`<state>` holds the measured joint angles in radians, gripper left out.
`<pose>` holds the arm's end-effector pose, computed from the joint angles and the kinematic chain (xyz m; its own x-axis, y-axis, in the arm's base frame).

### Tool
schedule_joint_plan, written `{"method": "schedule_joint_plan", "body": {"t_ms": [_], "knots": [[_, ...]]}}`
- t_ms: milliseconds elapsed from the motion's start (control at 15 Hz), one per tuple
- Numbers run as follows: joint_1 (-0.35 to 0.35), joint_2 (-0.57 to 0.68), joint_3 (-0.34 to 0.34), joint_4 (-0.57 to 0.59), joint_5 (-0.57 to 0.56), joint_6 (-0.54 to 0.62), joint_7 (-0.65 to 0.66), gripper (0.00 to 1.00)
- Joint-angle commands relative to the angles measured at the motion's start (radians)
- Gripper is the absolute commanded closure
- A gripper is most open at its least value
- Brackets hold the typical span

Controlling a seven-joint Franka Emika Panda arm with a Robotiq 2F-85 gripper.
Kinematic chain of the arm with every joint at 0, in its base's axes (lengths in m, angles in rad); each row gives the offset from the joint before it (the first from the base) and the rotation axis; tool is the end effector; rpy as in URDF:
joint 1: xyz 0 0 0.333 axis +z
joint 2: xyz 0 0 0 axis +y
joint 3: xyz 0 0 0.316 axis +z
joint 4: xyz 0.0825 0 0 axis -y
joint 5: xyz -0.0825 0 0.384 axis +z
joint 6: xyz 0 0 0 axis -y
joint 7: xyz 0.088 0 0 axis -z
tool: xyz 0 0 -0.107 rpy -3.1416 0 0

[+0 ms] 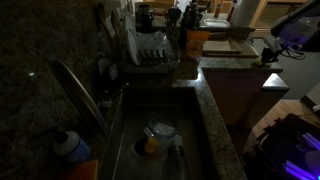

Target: Move the yellow sponge to the right side of the counter, scrub the countertop with the sponge

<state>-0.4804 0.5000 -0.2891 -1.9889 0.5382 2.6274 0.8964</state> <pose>0.4449 -0.4380 0.2335 -0.4694 -0.8804 -0.0678 -0.8507 0.4715 -0.2325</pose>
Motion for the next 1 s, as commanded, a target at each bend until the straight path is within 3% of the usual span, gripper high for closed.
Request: {"method": "schedule_joint_plan", "body": {"t_ms": [0,400,933], "knots": [[0.08,0.05,0.05,0.005,-0.022,0.018,-0.053,0.96],[0.212,0.044,0.023,-0.006,-0.226,0.004,-0.043,0.96],[0.346,-0.03,0.075,-0.085,-0.326,0.073,-0.15,0.96]]}}
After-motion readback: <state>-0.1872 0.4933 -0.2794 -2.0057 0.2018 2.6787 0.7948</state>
